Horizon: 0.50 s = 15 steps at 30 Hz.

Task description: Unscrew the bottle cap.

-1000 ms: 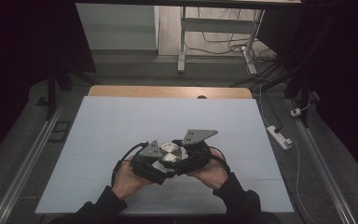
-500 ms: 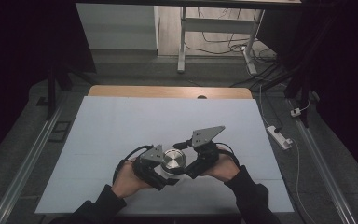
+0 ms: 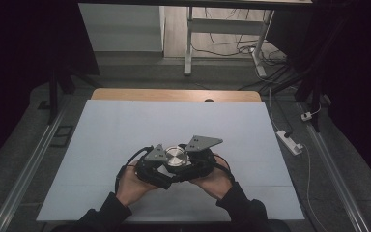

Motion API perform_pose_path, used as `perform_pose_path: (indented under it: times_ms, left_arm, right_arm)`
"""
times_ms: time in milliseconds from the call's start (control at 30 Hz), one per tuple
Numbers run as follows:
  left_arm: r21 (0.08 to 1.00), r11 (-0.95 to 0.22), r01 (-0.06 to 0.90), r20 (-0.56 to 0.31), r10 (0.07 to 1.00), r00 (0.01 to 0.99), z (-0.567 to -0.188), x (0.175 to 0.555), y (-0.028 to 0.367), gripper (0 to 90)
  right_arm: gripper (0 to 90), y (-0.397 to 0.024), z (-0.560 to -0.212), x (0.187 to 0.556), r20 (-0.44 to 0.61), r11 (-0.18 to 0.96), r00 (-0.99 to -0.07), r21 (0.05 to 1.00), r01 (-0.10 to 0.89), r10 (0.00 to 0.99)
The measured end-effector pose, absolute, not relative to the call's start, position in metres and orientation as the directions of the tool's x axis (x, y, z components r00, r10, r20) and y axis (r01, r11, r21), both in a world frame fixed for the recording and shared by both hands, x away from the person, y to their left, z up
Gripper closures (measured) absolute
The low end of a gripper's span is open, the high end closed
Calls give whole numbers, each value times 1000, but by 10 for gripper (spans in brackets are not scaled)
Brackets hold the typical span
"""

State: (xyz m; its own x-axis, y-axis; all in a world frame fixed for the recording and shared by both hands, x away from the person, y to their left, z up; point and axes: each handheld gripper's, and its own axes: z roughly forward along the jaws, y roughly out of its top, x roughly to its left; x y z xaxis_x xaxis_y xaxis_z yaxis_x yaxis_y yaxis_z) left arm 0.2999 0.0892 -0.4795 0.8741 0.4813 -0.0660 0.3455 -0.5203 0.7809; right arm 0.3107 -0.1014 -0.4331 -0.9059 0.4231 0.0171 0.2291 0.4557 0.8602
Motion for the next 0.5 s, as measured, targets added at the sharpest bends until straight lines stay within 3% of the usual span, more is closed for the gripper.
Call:
perform_pose_path:
  times_ms: [167, 367, 500]
  left_arm:
    - [792, -525, 311, -84, 411, 908, -478, 300, 92, 156]
    - [793, -563, 233, -101, 256, 962, -475, 299, 91, 156]
    - [789, -574, 221, -92, 245, 965, -476, 296, 86, 156]
  right_arm:
    - [175, -107, -429, 314, 38, 467, -942, 862, 200, 333]
    - [175, -120, -427, 324, 75, 487, -991, 865, 120, 110]
    - [172, -125, -429, 327, 84, 492, -996, 866, 84, 22]
